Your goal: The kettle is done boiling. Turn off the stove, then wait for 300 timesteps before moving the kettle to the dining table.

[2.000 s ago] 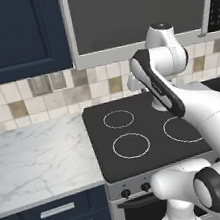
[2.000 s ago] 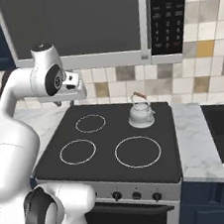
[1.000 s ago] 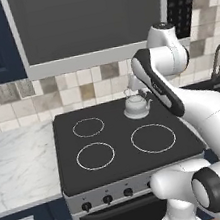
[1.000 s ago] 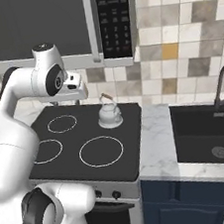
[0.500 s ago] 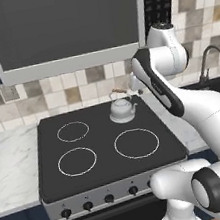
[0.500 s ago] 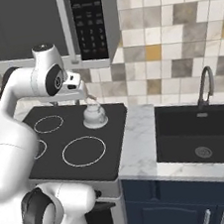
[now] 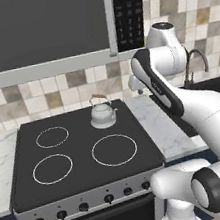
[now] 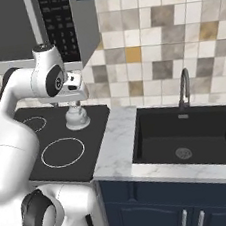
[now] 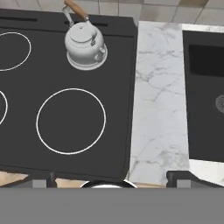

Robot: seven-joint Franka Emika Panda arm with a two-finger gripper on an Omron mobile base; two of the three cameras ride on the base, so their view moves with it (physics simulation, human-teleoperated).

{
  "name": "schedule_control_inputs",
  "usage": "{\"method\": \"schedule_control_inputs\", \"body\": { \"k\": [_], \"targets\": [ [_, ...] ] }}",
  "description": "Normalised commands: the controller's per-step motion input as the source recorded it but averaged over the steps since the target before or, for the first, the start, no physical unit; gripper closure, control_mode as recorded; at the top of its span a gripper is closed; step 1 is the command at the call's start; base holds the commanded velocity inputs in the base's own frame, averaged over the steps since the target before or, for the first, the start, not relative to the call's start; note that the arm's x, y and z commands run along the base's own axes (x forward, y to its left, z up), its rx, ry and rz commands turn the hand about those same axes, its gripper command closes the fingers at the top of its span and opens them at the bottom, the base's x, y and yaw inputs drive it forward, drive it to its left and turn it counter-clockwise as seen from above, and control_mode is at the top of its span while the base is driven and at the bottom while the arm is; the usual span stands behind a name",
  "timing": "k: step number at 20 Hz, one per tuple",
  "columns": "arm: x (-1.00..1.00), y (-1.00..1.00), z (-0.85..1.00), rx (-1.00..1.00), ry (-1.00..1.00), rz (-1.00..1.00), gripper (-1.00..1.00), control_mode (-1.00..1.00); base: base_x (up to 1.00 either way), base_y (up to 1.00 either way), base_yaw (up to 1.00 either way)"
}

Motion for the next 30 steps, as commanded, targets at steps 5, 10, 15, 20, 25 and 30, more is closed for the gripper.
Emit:
{"method": "schedule_control_inputs", "body": {
  "k": [5, 10, 15, 20, 25, 30],
  "targets": [
    [0.00, 0.00, 0.00, 0.00, 0.00, 0.00, -1.00, 1.00, -0.04, -0.46, 0.00],
    [0.00, 0.00, 0.00, 0.00, 0.00, 0.00, -1.00, -1.00, 0.00, -0.05, 0.00],
    [-0.26, 0.17, 0.02, -0.04, -0.12, 0.00, -1.00, -1.00, 0.00, 0.00, 0.00],
    [-0.26, 0.42, 0.03, -0.08, -0.11, 0.00, -1.00, -1.00, 0.00, 0.00, 0.00],
    [-0.13, 0.51, 0.00, -0.08, -0.05, 0.00, -1.00, -1.00, 0.00, 0.00, 0.00],
    [-0.04, 0.59, 0.00, -0.08, -0.01, 0.00, -1.00, -1.00, 0.00, 0.00, 0.00]
  ]
}}
